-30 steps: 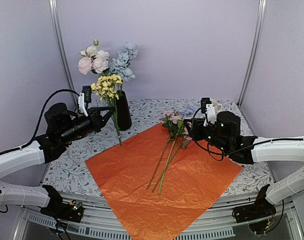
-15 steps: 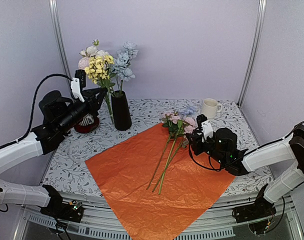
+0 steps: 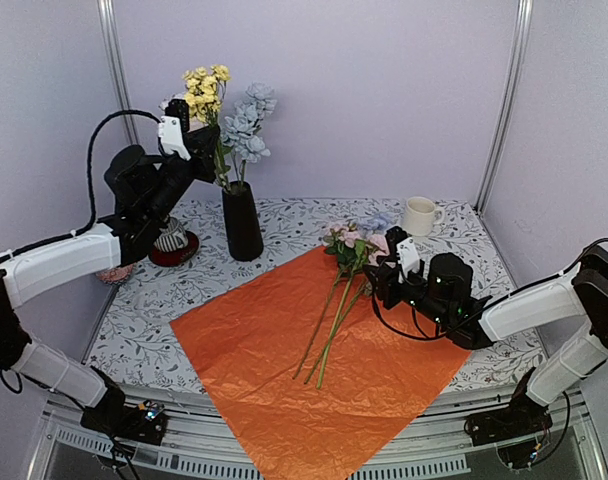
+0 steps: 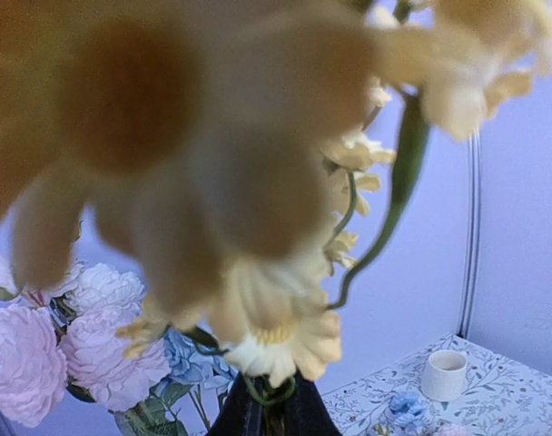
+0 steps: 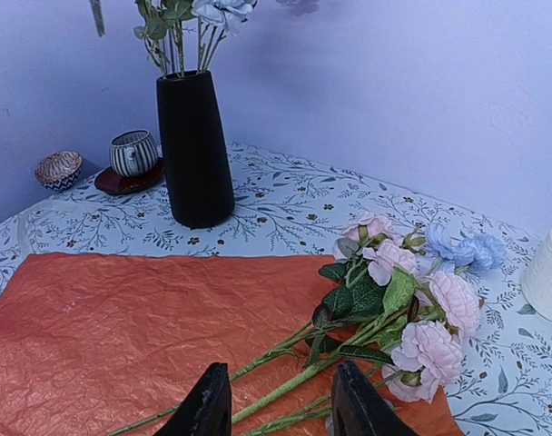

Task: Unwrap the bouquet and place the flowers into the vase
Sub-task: Place the fake flower in the vase.

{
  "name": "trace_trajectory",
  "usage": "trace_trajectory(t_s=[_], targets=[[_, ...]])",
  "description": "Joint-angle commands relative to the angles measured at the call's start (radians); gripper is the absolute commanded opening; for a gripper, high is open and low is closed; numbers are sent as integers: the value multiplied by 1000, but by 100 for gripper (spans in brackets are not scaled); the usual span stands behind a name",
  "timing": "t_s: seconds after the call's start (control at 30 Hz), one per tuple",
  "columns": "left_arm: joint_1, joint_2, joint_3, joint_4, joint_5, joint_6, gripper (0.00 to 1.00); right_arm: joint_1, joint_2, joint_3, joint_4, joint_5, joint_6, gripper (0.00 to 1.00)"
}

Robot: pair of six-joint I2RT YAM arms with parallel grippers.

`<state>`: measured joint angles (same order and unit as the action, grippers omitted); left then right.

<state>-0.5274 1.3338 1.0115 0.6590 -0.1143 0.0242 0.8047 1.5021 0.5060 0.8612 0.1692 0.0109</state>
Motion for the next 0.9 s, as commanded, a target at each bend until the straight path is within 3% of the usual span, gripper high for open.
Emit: trace_trajectory(t_s=[0.0,0.87], targets=[[18,92,52,120,-17,105,8,1,-2,31,4,-27,-30,41],[76,319,213,141,102,182,9,1,24,66,-38,-85,-39,41]])
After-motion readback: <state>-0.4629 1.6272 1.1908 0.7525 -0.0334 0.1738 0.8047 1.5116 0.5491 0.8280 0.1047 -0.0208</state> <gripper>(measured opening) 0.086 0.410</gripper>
